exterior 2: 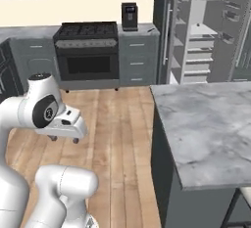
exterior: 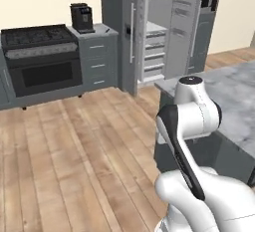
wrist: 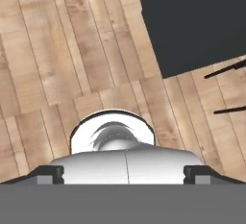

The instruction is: Retrieve the butter from the fridge and place it on a plate on the dining table. Then retrieve the butter knife by the fridge and place it near the plate.

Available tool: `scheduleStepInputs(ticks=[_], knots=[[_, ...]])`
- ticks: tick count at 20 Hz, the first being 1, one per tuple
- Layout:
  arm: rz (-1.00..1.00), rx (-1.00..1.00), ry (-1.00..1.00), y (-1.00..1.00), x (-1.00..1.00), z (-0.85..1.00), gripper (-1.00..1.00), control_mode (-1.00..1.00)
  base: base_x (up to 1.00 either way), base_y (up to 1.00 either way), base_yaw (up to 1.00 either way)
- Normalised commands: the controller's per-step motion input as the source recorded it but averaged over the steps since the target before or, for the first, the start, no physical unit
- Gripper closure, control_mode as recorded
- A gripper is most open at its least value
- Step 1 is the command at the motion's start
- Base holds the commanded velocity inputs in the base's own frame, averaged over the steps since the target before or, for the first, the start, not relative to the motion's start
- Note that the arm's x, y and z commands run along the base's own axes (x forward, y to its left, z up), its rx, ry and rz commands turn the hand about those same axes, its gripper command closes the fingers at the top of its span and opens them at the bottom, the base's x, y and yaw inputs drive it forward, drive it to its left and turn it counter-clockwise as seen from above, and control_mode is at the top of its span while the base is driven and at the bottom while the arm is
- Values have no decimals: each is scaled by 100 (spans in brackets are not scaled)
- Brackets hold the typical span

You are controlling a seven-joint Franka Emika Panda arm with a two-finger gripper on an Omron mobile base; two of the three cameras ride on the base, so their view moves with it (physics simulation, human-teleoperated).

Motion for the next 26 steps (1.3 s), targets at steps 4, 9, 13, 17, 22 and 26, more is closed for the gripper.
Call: scheduleStepInputs(ticks=[4,9,13,17,22,26], knots=[[0,0,0,0,0,0,-100,100,100,83,-50],[0,0,0,0,0,0,-100,100,100,95,-50],[0,0,0,0,0,0,-100,100,100,100,-44],[0,0,0,0,0,0,-100,100,100,100,-36],[0,0,0,0,0,0,-100,100,100,100,-7],[0,0,0,0,0,0,-100,100,79,100,13]])
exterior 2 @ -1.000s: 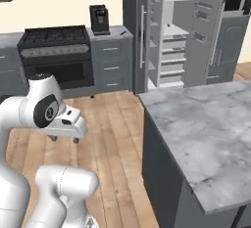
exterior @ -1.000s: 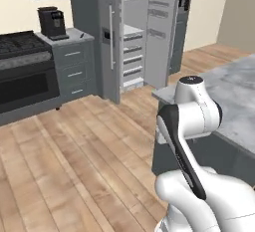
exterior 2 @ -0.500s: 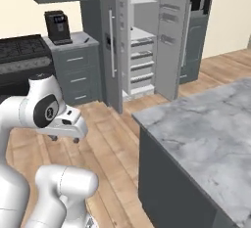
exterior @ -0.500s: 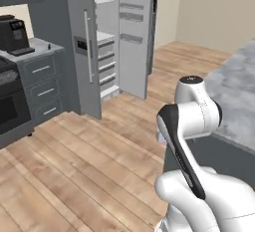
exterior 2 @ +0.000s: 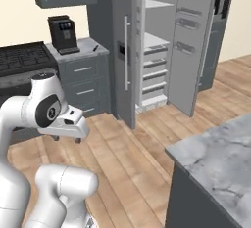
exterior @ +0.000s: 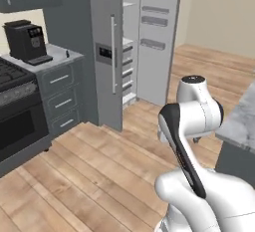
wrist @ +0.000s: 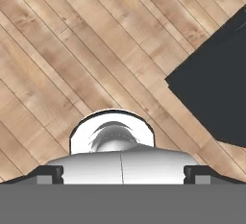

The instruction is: Retrieve the butter from the fridge and place it on a plate on the dining table. Then retrieve the butter knife by the fridge and place it near the plate.

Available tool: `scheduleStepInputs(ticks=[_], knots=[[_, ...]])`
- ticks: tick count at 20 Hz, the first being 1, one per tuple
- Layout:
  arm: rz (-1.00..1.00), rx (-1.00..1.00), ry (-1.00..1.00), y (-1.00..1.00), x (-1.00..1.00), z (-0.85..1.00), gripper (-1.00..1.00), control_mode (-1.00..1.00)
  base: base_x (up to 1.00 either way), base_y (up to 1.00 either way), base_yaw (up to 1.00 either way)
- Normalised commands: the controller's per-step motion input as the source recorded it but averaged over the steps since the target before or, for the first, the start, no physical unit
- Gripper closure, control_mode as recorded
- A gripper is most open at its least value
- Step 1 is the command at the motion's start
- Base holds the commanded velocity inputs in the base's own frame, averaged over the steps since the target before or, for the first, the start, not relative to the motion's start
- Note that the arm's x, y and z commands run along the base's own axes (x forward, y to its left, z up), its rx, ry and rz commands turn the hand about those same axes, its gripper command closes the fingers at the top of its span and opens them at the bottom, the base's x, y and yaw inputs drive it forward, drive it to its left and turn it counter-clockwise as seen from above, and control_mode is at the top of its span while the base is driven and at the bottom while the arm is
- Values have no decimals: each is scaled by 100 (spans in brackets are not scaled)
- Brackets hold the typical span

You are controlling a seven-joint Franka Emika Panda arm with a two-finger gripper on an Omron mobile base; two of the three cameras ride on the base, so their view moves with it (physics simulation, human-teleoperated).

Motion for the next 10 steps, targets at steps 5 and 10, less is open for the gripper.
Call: scheduleStepInputs(ticks=[5,10], knots=[[0,0,0,0,0,0,-100,100,70,87,1],[0,0,0,0,0,0,-100,100,76,100,0]])
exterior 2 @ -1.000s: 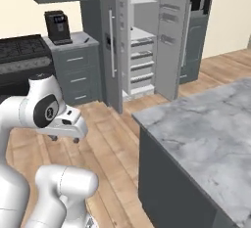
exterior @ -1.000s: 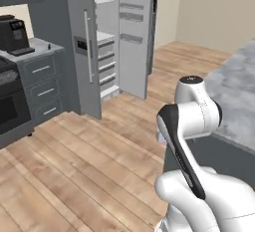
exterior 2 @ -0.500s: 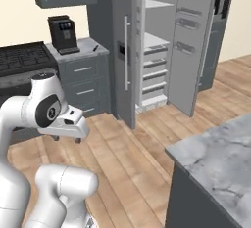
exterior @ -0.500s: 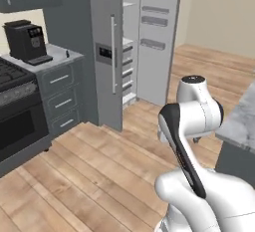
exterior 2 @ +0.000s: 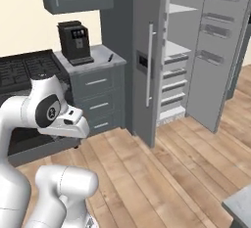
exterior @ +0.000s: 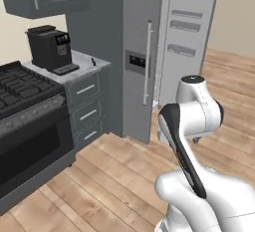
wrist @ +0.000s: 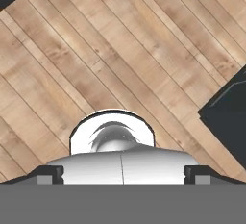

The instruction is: Retrieve the butter from the fridge and place it on a plate on the dining table. Then retrieve the butter knife by the fridge and place it near the plate.

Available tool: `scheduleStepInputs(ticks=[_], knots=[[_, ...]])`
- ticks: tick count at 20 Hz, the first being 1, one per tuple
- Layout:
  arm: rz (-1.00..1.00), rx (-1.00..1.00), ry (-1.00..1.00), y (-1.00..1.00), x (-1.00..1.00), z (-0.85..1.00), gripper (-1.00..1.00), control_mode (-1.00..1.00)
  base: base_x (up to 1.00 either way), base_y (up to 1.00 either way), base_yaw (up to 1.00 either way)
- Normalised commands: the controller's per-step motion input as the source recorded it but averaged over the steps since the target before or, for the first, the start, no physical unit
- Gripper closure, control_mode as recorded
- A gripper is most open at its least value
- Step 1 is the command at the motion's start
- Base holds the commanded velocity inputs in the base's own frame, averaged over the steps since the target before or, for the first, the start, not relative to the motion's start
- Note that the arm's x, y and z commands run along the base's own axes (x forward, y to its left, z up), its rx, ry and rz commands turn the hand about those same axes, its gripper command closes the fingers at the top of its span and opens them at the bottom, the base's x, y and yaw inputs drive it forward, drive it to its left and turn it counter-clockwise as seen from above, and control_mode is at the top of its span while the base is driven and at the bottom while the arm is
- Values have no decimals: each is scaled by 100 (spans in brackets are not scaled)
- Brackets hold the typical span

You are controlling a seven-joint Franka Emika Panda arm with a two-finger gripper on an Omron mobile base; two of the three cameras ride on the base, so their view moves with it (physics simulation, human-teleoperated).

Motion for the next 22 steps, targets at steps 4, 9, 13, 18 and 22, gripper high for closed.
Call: scheduleStepInputs(ticks=[4,9,13,18,22], knots=[[0,0,0,0,0,0,-100,100,79,81,-2],[0,0,0,0,0,0,-100,100,97,36,-12],[0,0,0,0,0,0,-100,100,100,15,-7],[0,0,0,0,0,0,-100,100,100,-3,-1],[0,0,0,0,0,0,-100,100,100,-9,-3]])
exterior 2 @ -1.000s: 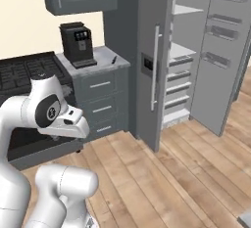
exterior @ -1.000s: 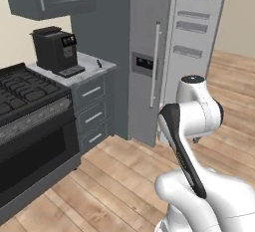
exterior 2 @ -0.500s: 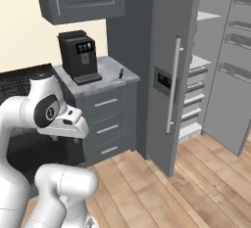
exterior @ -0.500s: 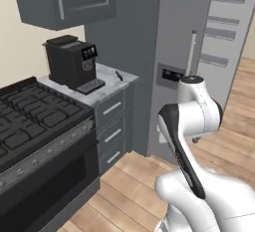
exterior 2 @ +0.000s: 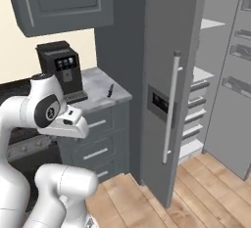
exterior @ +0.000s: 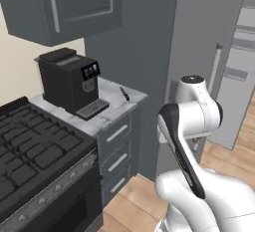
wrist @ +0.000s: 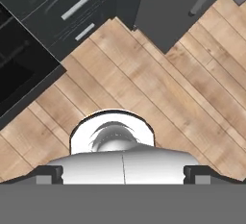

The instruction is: Retrieve the butter from the fridge and place it on a plate on the dining table. Then retrieve the butter knife by the fridge and place it near the plate.

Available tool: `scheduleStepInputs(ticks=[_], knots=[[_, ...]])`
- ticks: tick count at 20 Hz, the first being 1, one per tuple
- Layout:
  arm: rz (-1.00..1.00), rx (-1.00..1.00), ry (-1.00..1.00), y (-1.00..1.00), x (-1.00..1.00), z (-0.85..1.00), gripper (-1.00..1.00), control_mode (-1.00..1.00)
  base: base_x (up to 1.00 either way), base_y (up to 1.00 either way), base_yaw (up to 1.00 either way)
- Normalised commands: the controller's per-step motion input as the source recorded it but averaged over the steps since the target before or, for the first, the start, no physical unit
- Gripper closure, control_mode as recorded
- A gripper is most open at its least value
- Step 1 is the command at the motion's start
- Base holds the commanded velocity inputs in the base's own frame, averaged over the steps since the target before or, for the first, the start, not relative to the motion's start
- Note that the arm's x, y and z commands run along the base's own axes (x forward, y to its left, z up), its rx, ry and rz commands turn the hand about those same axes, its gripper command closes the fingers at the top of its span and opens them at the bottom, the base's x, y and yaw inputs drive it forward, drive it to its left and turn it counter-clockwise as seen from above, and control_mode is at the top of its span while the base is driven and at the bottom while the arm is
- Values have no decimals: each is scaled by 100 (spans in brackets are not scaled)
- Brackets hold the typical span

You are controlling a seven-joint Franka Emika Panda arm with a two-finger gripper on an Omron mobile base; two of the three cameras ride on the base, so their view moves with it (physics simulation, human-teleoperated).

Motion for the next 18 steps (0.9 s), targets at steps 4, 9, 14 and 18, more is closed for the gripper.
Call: scheduleStepInputs(ticks=[4,9,14,18], knots=[[0,0,0,0,0,0,-100,100,100,0,-2],[0,0,0,0,0,0,-100,100,97,0,0],[0,0,0,0,0,0,-100,100,85,0,0],[0,0,0,0,0,0,-100,100,58,6,0]])
